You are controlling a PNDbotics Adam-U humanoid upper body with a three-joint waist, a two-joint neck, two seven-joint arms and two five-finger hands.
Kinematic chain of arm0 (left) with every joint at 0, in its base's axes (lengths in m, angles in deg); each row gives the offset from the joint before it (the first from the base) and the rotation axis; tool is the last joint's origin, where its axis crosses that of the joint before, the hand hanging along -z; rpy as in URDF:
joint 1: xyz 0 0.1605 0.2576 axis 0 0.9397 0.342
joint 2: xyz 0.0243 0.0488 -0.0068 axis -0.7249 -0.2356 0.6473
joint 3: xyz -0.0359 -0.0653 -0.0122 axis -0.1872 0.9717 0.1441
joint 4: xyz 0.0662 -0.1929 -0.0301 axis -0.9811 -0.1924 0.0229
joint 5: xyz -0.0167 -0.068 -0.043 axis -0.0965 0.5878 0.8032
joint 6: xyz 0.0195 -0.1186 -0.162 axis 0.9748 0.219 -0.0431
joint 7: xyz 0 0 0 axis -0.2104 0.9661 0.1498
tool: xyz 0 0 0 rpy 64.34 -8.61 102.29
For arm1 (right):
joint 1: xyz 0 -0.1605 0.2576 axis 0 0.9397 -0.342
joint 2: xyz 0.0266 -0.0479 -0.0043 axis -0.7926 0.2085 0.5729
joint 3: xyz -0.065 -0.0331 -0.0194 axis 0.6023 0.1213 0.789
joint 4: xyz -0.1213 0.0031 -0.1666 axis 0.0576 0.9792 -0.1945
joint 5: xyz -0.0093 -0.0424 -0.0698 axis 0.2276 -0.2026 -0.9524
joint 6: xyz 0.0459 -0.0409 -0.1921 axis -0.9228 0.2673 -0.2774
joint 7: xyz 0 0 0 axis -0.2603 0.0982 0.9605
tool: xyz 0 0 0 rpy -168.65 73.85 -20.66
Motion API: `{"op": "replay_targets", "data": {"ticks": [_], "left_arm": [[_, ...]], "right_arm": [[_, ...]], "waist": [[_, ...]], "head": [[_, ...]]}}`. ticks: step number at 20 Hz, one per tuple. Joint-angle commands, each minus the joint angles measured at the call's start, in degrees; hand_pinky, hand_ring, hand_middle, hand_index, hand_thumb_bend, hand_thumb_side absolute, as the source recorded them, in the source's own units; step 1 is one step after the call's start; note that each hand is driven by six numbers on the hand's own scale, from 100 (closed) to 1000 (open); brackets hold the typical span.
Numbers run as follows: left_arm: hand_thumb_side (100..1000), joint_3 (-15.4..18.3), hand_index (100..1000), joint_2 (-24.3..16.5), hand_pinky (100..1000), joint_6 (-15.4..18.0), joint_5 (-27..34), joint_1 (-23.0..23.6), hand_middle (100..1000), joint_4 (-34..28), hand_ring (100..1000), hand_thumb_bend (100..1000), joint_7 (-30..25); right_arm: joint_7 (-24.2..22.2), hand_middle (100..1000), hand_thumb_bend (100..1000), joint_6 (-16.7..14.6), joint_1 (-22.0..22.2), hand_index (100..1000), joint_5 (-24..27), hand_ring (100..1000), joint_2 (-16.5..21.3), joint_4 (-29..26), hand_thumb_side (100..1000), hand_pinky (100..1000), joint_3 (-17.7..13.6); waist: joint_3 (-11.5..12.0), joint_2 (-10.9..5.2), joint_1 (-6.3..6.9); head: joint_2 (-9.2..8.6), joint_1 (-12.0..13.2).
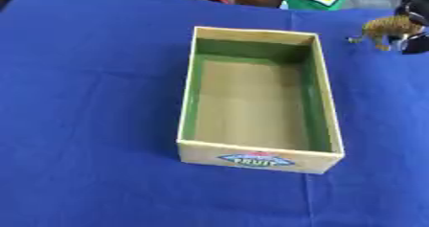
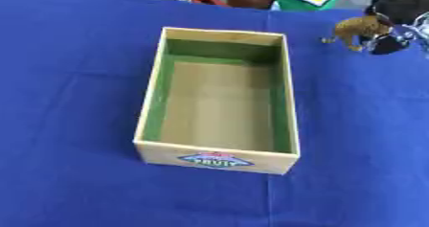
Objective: Pick up objects on the table and place them in the box.
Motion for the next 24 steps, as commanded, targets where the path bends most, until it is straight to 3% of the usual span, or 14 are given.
{"op": "replay_targets", "data": {"ticks": [1,4,5,6,13,19,22,24], "left_arm": [[455,0.63,740,-1.87,531,-0.17,-0.06,-0.17,582,-0.95,574,100,0.03],[454,0.69,740,-1.99,530,-0.17,-0.06,-0.05,582,-0.95,574,100,0.07],[454,0.71,740,-2.00,530,-0.16,-0.07,-0.04,582,-0.95,574,100,0.08],[453,0.72,740,-2.00,530,-0.16,-0.06,-0.03,582,-0.95,574,100,0.10],[455,0.79,739,-2.02,528,-0.19,-0.02,0.03,582,-0.95,571,100,0.21],[453,0.74,739,-2.09,528,-0.17,-0.01,0.06,582,-0.95,571,100,0.14],[454,0.61,738,-2.03,528,-0.14,0.09,0.00,582,-0.95,571,100,-0.04],[455,0.54,738,-2.06,527,-0.12,0.16,-0.09,582,-0.95,571,100,-0.15]], "right_arm": [[0.07,623,100,-0.28,-0.51,615,3.06,647,3.88,-4.20,374,715,0.03],[-0.44,616,100,0.09,0.42,611,6.16,646,5.32,-7.54,361,716,0.49],[-0.63,613,100,0.31,0.76,610,7.40,641,5.68,-8.63,420,715,0.58],[-0.78,612,100,0.54,1.14,610,8.82,640,6.01,-9.71,352,715,0.64],[-1.90,601,100,2.91,3.56,610,19.03,618,7.72,-17.25,324,717,0.73],[-3.44,598,100,4.87,6.10,613,26.67,619,10.32,-27.83,307,721,1.87],[-4.92,593,100,6.74,6.69,616,29.88,622,10.49,-32.81,345,721,3.45],[-6.22,592,100,7.82,6.83,616,31.54,622,10.47,-35.70,308,720,5.12]], "waist": [[-0.23,-1.88,0.11],[-0.50,-2.30,-0.05],[-0.55,-2.43,-0.10],[-0.59,-2.54,-0.13],[-0.47,-2.96,-0.11],[-0.45,-3.27,-0.01],[-0.41,-3.59,0.08],[-0.25,-3.83,0.14]], "head": [[0.50,0.21],[0.87,0.32],[0.94,0.30],[0.98,0.29],[0.95,0.09],[1.46,-0.10],[1.75,-0.36],[2.00,-0.63]]}}
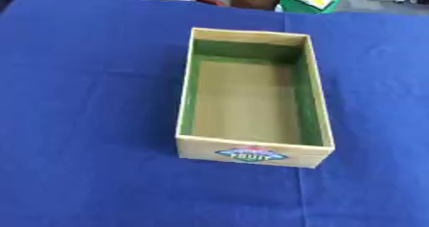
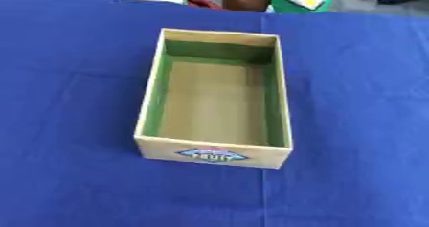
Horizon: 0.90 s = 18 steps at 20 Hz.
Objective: Pick up objects on the table and place them in the box.
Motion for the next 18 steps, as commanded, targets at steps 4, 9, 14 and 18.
{"op": "replay_targets", "data": {"ticks": [4,9,14,18], "left_arm": [[453,0.21,738,-1.62,527,0.09,0.34,-0.35,582,-0.95,572,100,-0.44],[452,-0.06,738,-1.39,527,0.21,0.70,-0.61,583,-0.95,572,100,-0.75],[451,-0.32,738,-1.01,526,0.27,1.18,-0.92,583,-0.95,572,100,-1.16],[451,-0.37,738,-0.81,526,0.29,1.33,-1.06,583,-0.95,572,100,-1.29]], "right_arm": [[-3.59,591,100,3.76,-1.31,621,5.42,619,1.70,-9.01,302,718,3.88],[-6.38,587,100,7.81,-2.25,624,8.55,618,-0.90,-11.69,305,716,7.23],[-8.09,581,100,10.35,-2.05,628,10.02,616,-4.86,-12.16,312,714,9.53],[-8.56,580,100,11.90,-1.43,629,10.69,614,-6.84,-12.93,313,712,10.93]], "waist": [[0.36,-2.15,0.20],[0.27,-2.84,0.22],[0.19,-3.28,0.59],[0.34,-3.29,0.66]], "head": [[1.23,-1.01],[2.03,-1.94],[2.94,-3.52],[2.72,-3.94]]}}
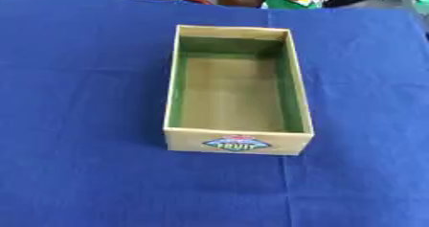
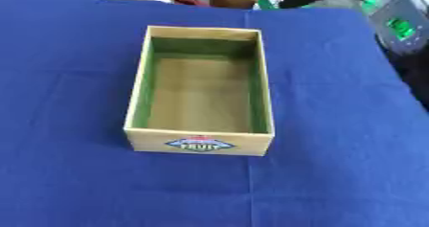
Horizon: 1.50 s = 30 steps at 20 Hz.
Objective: Pick up objects on the table and place them in the box.
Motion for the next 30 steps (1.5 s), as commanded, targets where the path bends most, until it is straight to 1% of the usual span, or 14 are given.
{"op": "replay_targets", "data": {"ticks": [1,11,14,19,23,27,30], "left_arm": [[450,-0.06,738,-0.83,526,0.09,0.18,-0.64,583,-0.95,572,100,-0.24],[443,-0.38,737,-0.54,526,0.07,0.35,-0.90,582,-0.95,571,100,-0.48],[439,-0.45,737,-0.43,526,0.06,0.42,-0.93,582,-0.95,571,100,-0.52],[439,-0.69,737,-0.24,526,0.07,0.58,-1.09,581,-0.95,570,100,-0.76],[437,-0.79,737,-0.22,526,0.05,0.69,-1.04,580,-0.95,570,100,-0.86],[435,-0.91,736,-0.25,526,-0.01,0.75,-1.06,580,-0.95,569,100,-1.04],[433,-0.95,736,-0.24,526,-0.10,0.75,-0.99,580,-0.95,569,100,-1.14]], "right_arm": [[-0.18,579,100,1.32,-0.45,629,0.94,614,-0.03,-1.94,313,711,0.55],[-0.51,563,100,5.23,0.56,621,2.68,610,-1.72,-6.10,316,703,4.84],[-1.11,558,100,6.28,0.65,620,2.97,609,-3.16,-5.89,317,702,6.04],[-0.64,553,100,8.30,1.12,626,2.08,609,-6.99,-3.12,322,699,8.09],[-0.96,554,100,8.04,0.61,625,1.17,612,-8.72,-0.43,331,696,10.07],[-3.27,554,100,6.25,-1.34,623,0.49,614,-9.45,2.21,341,693,12.27],[-4.85,556,100,4.97,-2.72,622,-0.13,616,-9.99,3.73,344,692,13.17]], "waist": [[0.03,-1.36,0.22],[0.07,-1.03,-0.18],[0.07,-0.99,-0.35],[0.36,-0.86,-0.46],[0.46,-0.78,-0.56],[0.31,-0.76,-0.70],[0.26,-0.78,-0.77]], "head": [[0.00,-0.35],[-0.45,-0.04],[-0.51,-0.07],[-0.83,-0.27],[-0.79,-0.52],[-0.74,-0.58],[-0.79,-0.58]]}}
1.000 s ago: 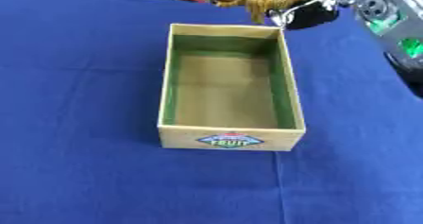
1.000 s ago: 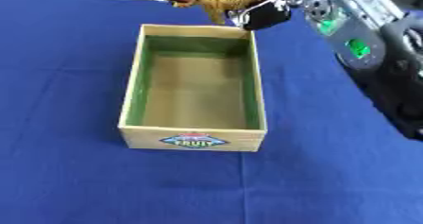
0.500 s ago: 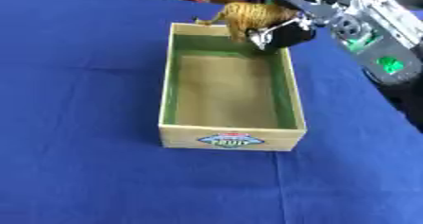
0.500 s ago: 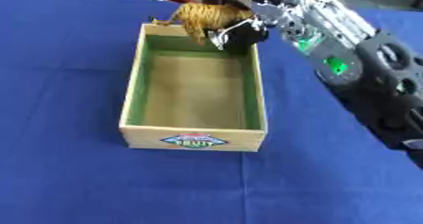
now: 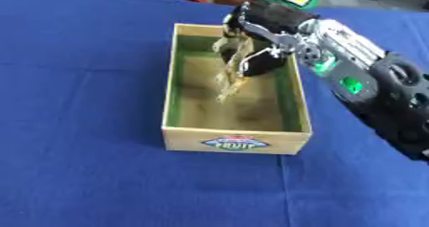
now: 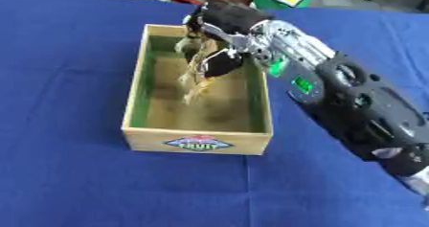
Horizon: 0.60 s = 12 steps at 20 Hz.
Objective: Pick up objects on the table and place them in the box.
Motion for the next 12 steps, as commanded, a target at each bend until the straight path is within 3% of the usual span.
{"op": "replay_targets", "data": {"ticks": [1,12], "left_arm": [[433,0.02,737,-0.73,526,-0.03,0.00,-0.43,579,-0.95,569,100,-0.24],[432,0.06,735,-0.63,525,-0.09,-0.01,-0.54,578,-0.95,568,100,-0.24]], "right_arm": [[-1.40,556,100,-1.20,-2.08,622,-0.93,616,0.13,0.89,345,692,0.18],[-4.52,584,100,-3.69,-3.54,642,-1.89,644,-1.24,4.74,348,708,1.74]], "waist": [[-0.06,-0.99,0.16],[0.15,-0.91,-0.24]], "head": [[-0.47,-0.14],[-0.57,0.11]]}}
